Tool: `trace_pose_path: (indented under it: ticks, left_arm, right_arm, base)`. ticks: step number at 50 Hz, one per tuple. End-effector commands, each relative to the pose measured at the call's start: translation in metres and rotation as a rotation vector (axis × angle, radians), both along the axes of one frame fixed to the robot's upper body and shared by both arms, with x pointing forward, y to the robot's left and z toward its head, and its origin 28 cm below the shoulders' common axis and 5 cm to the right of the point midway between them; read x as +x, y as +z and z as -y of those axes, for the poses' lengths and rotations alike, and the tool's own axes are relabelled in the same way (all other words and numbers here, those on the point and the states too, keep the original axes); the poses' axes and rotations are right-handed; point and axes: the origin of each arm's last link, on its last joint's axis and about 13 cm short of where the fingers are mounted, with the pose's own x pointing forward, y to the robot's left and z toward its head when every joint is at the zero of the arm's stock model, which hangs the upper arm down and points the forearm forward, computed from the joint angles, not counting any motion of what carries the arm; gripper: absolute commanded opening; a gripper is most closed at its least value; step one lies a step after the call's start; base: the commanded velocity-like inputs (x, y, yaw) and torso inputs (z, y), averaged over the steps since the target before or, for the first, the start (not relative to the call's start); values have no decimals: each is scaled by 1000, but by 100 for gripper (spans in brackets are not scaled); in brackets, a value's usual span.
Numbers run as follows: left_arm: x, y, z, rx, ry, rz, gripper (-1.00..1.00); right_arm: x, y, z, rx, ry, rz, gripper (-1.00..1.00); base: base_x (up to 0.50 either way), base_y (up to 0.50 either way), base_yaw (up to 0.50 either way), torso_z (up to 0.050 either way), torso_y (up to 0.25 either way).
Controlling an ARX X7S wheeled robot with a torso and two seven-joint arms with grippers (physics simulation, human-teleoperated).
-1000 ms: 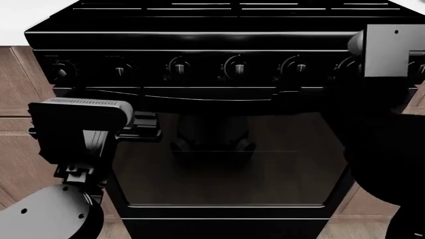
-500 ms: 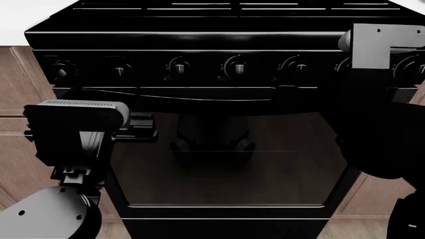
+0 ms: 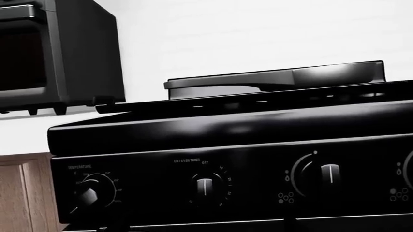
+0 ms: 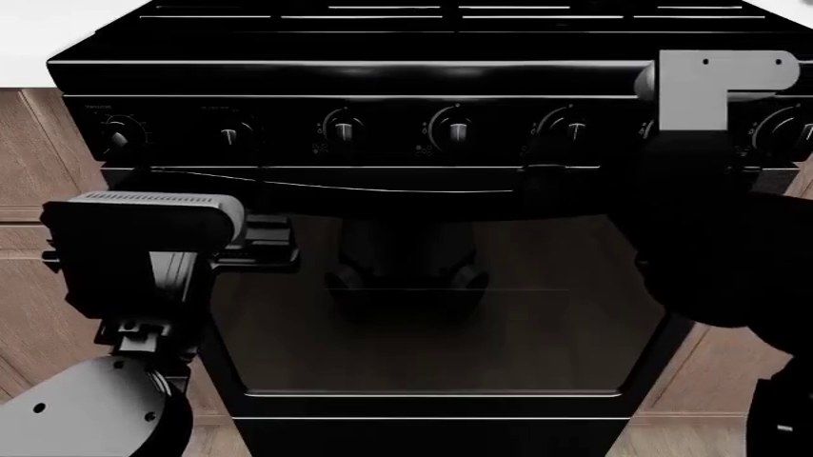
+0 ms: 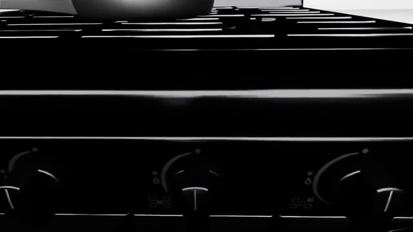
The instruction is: Pick the croissant and place it on the pan. Then turn on the stove to warm the croissant.
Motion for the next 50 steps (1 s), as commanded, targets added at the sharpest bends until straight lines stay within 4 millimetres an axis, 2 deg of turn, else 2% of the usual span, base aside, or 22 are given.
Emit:
trace_pose_path:
  ticks: [1,50]
  left_arm:
    - [0,0,0,4,2,0,100]
    - [4,-3,0,8,20,-13,100]
  right_arm:
    - [4,-1,1,-5,2,4,100]
    - [22,-11,2,-17,5,-18,100]
  base:
    - [0,0,0,0,0]
    - [0,0,0,0,0]
